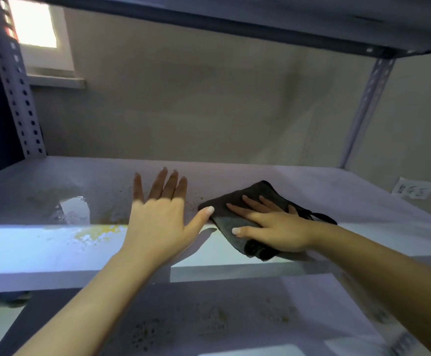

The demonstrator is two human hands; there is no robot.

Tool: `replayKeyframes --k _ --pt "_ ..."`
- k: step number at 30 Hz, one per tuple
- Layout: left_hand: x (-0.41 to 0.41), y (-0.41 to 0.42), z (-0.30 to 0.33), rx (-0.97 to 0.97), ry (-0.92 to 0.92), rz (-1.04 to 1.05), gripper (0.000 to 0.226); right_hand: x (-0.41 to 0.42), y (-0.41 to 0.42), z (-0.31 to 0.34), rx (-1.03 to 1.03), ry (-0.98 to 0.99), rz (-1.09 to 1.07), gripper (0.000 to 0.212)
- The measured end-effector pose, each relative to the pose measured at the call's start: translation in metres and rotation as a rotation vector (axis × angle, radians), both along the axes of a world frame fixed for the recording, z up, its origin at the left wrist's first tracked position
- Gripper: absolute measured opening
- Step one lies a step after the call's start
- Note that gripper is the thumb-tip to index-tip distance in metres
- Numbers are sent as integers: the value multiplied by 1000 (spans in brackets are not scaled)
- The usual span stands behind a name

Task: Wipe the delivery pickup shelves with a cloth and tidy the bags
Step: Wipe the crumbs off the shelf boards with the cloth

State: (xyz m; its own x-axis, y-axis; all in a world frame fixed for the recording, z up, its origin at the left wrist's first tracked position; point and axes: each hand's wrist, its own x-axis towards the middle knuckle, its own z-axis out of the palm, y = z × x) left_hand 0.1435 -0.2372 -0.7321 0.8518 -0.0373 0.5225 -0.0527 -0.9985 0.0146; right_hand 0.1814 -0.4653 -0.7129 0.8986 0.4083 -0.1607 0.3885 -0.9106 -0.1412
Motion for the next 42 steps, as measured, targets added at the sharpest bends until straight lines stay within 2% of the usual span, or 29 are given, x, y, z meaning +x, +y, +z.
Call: replayKeyframes --k 3,5,6,7,9,11,12,15,16,17,18,20,21,23,26,29,31,35,38,42 --pt "-3 -1 0 -13 27 -9 101 35 3 3 -11 6 26 61" --pt "-4 -1 0 -33 64 -23 104 67 11 2 -102 -37 62 62" --pt "-4 0 -1 -48 78 -36 104 81 17 1 -155 -57 90 69" --pt "-4 1 0 -58 83 -46 105 95 22 1 -166 -63 111 85" --pt "-3 2 0 -61 80 -57 104 134 26 -8 -99 -31 74 115" --pt "-5 2 0 -79 84 -58 102 163 30 -15 -92 -37 71 124" --pt "-7 1 1 -92 90 -54 101 166 34 -10 -114 -27 88 118" --pt "-8 -1 4 -112 90 -30 100 165 41 -2 -123 -55 131 54" --pt "-8 -1 4 -114 89 -20 99 167 39 -3 -98 -55 132 49" --pt "-9 -2 3 -114 93 -11 99 167 38 -6 -72 -22 107 52" --pt "-9 -2 2 -113 100 -4 98 168 36 -8 -91 6 110 65" --pt "-9 -2 2 -105 121 1 98 193 32 -21 -102 -2 102 106" --pt "-8 -2 3 -108 125 -3 98 206 32 -27 -122 -10 95 115" --pt "-9 -2 6 -107 101 -29 95 215 33 -31 -174 -1 118 118" --pt "-14 2 9 -80 51 -56 90 210 32 -28 -175 -46 118 117" --pt "-26 32 5 48 129 -30 93 188 28 -20 -123 -26 71 116" --pt "-38 65 7 98 173 -1 93 138 31 -3 -128 -26 63 107" --pt "-47 98 6 -9 173 3 94 53 34 4 -61 39 26 61" --pt "-44 95 2 -19 130 -14 96 -9 44 6 3 39 94 56" --pt "-42 98 0 -82 108 -26 102 -48 72 5 -32 17 178 57"
